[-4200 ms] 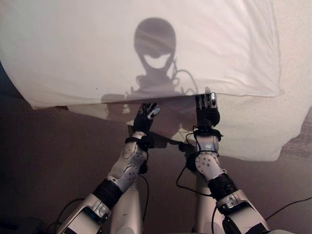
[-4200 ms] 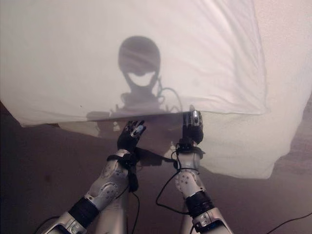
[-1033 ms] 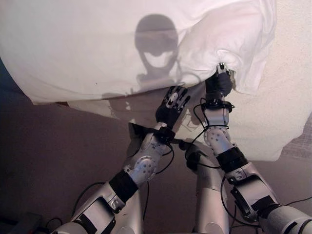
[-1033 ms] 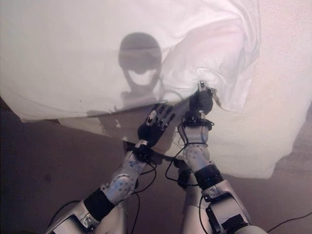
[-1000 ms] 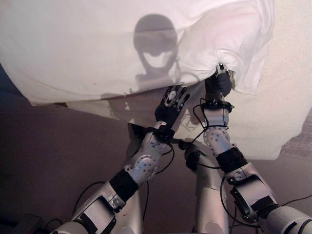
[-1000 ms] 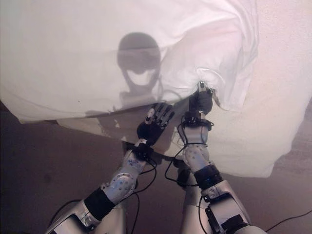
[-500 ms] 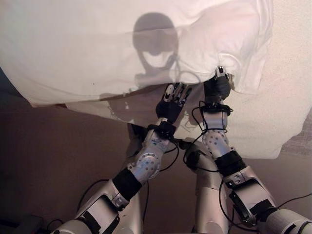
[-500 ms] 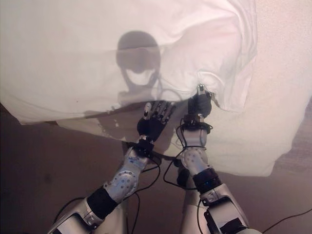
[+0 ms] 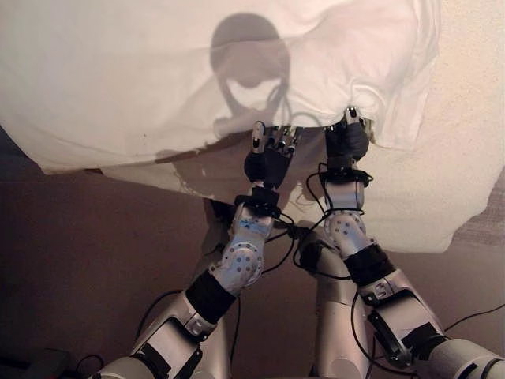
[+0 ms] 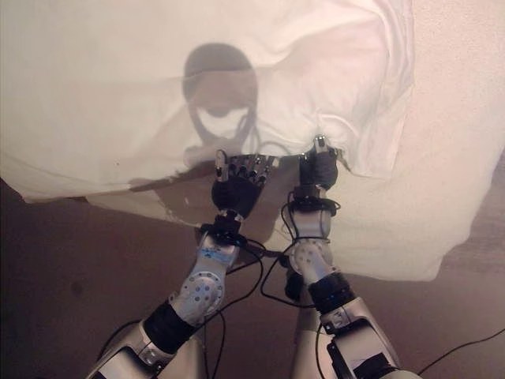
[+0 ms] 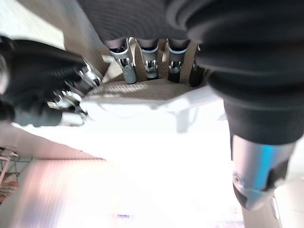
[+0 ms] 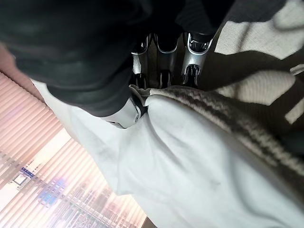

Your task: Make the bed

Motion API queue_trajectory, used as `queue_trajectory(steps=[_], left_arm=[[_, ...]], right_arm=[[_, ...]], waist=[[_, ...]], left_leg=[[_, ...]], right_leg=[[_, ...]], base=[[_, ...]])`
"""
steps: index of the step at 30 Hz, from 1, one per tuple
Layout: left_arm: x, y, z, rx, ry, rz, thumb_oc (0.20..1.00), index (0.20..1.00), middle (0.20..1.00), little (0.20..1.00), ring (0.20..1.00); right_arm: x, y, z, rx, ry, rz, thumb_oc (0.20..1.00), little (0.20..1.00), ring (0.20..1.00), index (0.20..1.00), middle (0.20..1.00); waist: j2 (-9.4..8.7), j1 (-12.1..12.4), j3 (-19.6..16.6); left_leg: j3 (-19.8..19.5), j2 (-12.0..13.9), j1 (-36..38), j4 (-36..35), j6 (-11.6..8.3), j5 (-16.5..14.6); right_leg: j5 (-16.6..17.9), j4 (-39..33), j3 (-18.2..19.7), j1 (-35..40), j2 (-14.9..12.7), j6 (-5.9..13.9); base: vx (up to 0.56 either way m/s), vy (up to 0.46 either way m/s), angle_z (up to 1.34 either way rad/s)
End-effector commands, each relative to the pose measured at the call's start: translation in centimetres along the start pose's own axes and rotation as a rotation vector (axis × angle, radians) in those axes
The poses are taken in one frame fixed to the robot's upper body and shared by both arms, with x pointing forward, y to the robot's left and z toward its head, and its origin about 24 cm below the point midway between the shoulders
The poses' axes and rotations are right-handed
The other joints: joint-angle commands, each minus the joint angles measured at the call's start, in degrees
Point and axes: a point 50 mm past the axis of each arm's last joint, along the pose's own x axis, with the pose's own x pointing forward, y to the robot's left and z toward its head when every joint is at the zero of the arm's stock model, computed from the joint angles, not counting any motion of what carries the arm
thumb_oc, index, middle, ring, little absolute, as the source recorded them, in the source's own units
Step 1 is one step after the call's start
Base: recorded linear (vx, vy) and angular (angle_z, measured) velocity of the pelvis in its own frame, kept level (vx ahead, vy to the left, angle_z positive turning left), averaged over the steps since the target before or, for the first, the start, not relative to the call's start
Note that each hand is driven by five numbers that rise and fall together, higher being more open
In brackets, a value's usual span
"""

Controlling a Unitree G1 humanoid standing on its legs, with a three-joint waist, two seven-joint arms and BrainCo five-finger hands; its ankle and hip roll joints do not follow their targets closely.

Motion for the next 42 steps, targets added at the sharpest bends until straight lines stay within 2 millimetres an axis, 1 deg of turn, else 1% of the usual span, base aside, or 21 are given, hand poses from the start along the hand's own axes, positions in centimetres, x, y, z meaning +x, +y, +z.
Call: queue_trajectory(steps=[1, 3, 4, 5, 10, 14, 15, 16, 18, 19, 24, 25, 27, 33, 35, 39, 40, 42], left_arm=[[0.7, -4.3, 3.4, -0.037, -0.188, -0.207, 1.0, 1.0, 1.0, 1.0, 1.0], [0.6, -3.6, 4.3, -0.034, -0.235, -0.167, 1.0, 1.0, 1.0, 1.0, 1.0], [0.6, -3.2, 5.2, -0.038, -0.286, -0.135, 1.0, 1.0, 1.0, 1.0, 1.0], [0.6, -3.2, 5.3, -0.037, -0.288, -0.134, 1.0, 1.0, 1.0, 1.0, 1.0], [0.5, -2.9, 7.0, -0.022, -0.376, -0.097, 1.0, 1.0, 1.0, 1.0, 1.0], [0.7, -2.5, 8.4, 0.03, -0.433, -0.065, 1.0, 1.0, 1.0, 1.0, 1.0], [0.6, -2.2, 9.0, 0.053, -0.451, -0.051, 1.0, 1.0, 1.0, 1.0, 1.0], [0.7, -1.9, 9.9, 0.077, -0.483, -0.032, 1.0, 1.0, 1.0, 1.0, 1.0], [0.6, -1.6, 10.3, 0.09, -0.498, -0.015, 1.0, 1.0, 1.0, 1.0, 1.0], [0.6, -1.2, 11.1, 0.103, -0.525, 0.008, 1.0, 1.0, 1.0, 1.0, 1.0], [0.4, -0.4, 12.2, 0.126, -0.566, 0.057, 1.0, 1.0, 1.0, 1.0, 1.0], [0.3, 0.0, 12.8, 0.144, -0.585, 0.082, 1.0, 1.0, 1.0, 1.0, 1.0], [0.3, 0.1, 13.1, 0.163, -0.588, 0.089, 1.0, 1.0, 1.0, 1.0, 1.0], [-0.3, 1.5, 15.3, 0.248, -0.64, 0.167, 1.0, 1.0, 1.0, 1.0, 1.0], [-0.7, 2.2, 16.3, 0.262, -0.666, 0.207, 1.0, 1.0, 1.0, 1.0, 1.0], [-1.1, 2.8, 17.3, 0.294, -0.684, 0.234, 1.0, 1.0, 1.0, 1.0, 1.0], [-1.4, 3.1, 17.9, 0.322, -0.693, 0.25, 1.0, 1.0, 1.0, 1.0, 1.0], [-1.5, 3.2, 18.2, 0.33, -0.698, 0.259, 1.0, 1.0, 1.0, 1.0, 1.0]], right_arm=[[-0.3, 0.7, 2.2, 0.033, -0.104, 0.065, 0.2, 0.2, 0.2, 0.2, 0.2], [-0.5, 0.5, 2.2, 0.03, -0.104, 0.057, 0.2, 0.2, 0.2, 0.2, 0.2], [-0.5, 0.4, 2.3, 0.028, -0.107, 0.05, 0.2, 0.2, 0.2, 0.2, 0.2], [-0.5, 0.4, 2.3, 0.027, -0.106, 0.05, 0.2, 0.2, 0.2, 0.2, 0.2], [-0.6, 0.1, 2.5, 0.019, -0.112, 0.026, 0.2, 0.2, 0.2, 0.2, 0.2], [-0.5, 0.0, 2.7, 0.015, -0.122, 0.02, 0.2, 0.2, 0.2, 0.2, 0.2], [-0.5, -0.2, 2.8, 0.009, -0.124, 0.017, 0.2, 0.2, 0.2, 0.2, 0.2], [-0.4, -0.3, 3.1, 0.001, -0.129, 0.019, 0.2, 0.2, 0.2, 0.2, 0.2], [-0.4, -0.4, 3.1, -0.003, -0.127, 0.017, 0.2, 0.2, 0.2, 0.2, 0.2], [-0.3, -0.3, 3.2, -0.008, -0.13, 0.021, 0.2, 0.2, 0.2, 0.2, 0.2], [-0.1, -0.3, 3.4, -0.02, -0.128, 0.027, 0.2, 0.2, 0.2, 0.2, 0.2], [-0.1, -0.3, 3.4, -0.022, -0.126, 0.023, 0.2, 0.2, 0.2, 0.2, 0.2], [-0.1, -0.2, 3.4, -0.025, -0.125, 0.027, 0.2, 0.2, 0.2, 0.2, 0.2], [0.0, -0.5, 3.8, -0.05, -0.122, 0.034, 0.2, 0.2, 0.2, 0.2, 0.2], [0.0, -0.6, 4.0, -0.06, -0.123, 0.034, 0.2, 0.2, 0.2, 0.2, 0.2], [0.0, -0.7, 4.1, -0.075, -0.116, 0.042, 0.2, 0.2, 0.2, 0.2, 0.2], [0.0, -0.7, 4.2, -0.088, -0.116, 0.048, 0.2, 0.2, 0.2, 0.2, 0.2], [0.0, -0.7, 4.2, -0.089, -0.111, 0.05, 0.2, 0.2, 0.2, 0.2, 0.2]], waist=[[0.85, 1.5, -0.9], [0.85, 1.5, -0.9], [0.81, 1.5, -0.9], [0.8, 1.4, -0.9], [0.92, 1.6, -0.9], [1.02, 1.4, -0.9], [1.09, 1.5, -0.9], [1.07, 1.5, -0.9], [1.09, 1.5, -0.9], [1.09, 1.4, -0.9], [1.11, 1.2, -0.9], [1.28, 1.2, -0.9], [1.27, 1.1, -0.9], [1.38, 1.2, -0.9], [1.51, 1.2, -0.9], [1.6, 1.2, -0.9], [1.75, 1.3, -0.9], [1.78, 1.3, -0.9]], left_leg=[[1.6, 2.1, 2.4, 7.5, -3.03, -9.9], [1.7, 2.2, 2.7, 7.7, -3.15, -10.3], [1.8, 2.2, 2.5, 7.7, -3.03, -10.1], [1.8, 2.2, 2.5, 7.7, -3.03, -10.1], [1.8, 2.1, 2.2, 7.8, -2.98, -10.2], [2.0, 2.2, 2.1, 8.1, -2.99, -10.3], [1.9, 2.3, 2.3, 8.3, -3.1, -10.6], [2.0, 2.3, 2.2, 8.4, -3.0, -10.4], [2.0, 2.4, 2.4, 8.7, -3.1, -10.7], [2.1, 2.5, 2.3, 8.8, -3.06, -10.7], [2.3, 2.6, 2.1, 9.3, -2.99, -10.7], [2.4, 2.6, 2.1, 9.4, -2.99, -10.8], [2.4, 2.7, 2.1, 9.5, -2.97, -10.8], [2.6, 2.9, 2.1, 10.2, -3.05, -11.0], [2.7, 2.8, 2.0, 10.4, -2.99, -11.0], [2.7, 2.8, 1.8, 10.7, -3.01, -11.1], [2.7, 2.9, 1.9, 10.7, -3.03, -11.1], [2.7, 2.9, 1.9, 10.9, -3.04, -11.2]], right_leg=[[12.9, -7.5, -0.3, 0.2, -2.0, 5.2], [12.7, -7.2, -0.2, 0.3, -2.0, 5.36], [12.9, -7.4, -0.2, 0.1, -1.9, 5.15], [12.9, -7.4, -0.2, 0.1, -1.9, 5.14], [12.9, -7.2, -0.3, -0.3, -2.0, 5.1], [12.7, -6.9, 0.0, -0.5, -2.0, 5.05], [12.5, -6.7, 0.2, -0.2, -1.9, 5.18], [12.6, -6.7, 0.2, -0.4, -1.9, 4.92], [12.3, -6.3, 0.5, -0.4, -1.9, 5.04], [12.3, -6.2, 0.5, -0.5, -1.9, 4.84], [12.3, -6.0, 0.9, -1.0, -1.8, 4.69], [12.2, -5.8, 1.0, -1.1, -1.9, 4.67], [12.2, -5.8, 1.1, -1.2, -1.9, 4.63], [11.9, -5.3, 1.4, -1.4, -1.7, 4.53], [11.9, -5.2, 1.5, -1.5, -1.7, 4.43], [11.8, -4.9, 1.7, -1.6, -1.7, 4.38], [11.7, -4.8, 1.8, -1.7, -1.7, 4.44], [11.6, -4.7, 1.8, -1.8, -1.7, 4.4]], base=[[0.0, 0.0, 0.0], [0.0, 0.0, 0.0], [0.0, 0.0, 0.0], [0.0, 0.0, 0.0], [0.0, 0.0, 0.0], [0.0, 0.0, 0.0], [0.0, 0.0, 0.0], [0.0, 0.0, 0.0], [0.0, 0.011, -0.04], [0.01, 0.007, -0.04], [0.0, 0.0, 0.0], [0.0, 0.0, 0.0], [0.0, 0.0, 0.0], [0.0, 0.0, 0.0], [0.0, 0.0, 0.0], [0.0, 0.0, 0.0], [0.0, 0.0, 0.0], [0.0, 0.0, 0.0]])
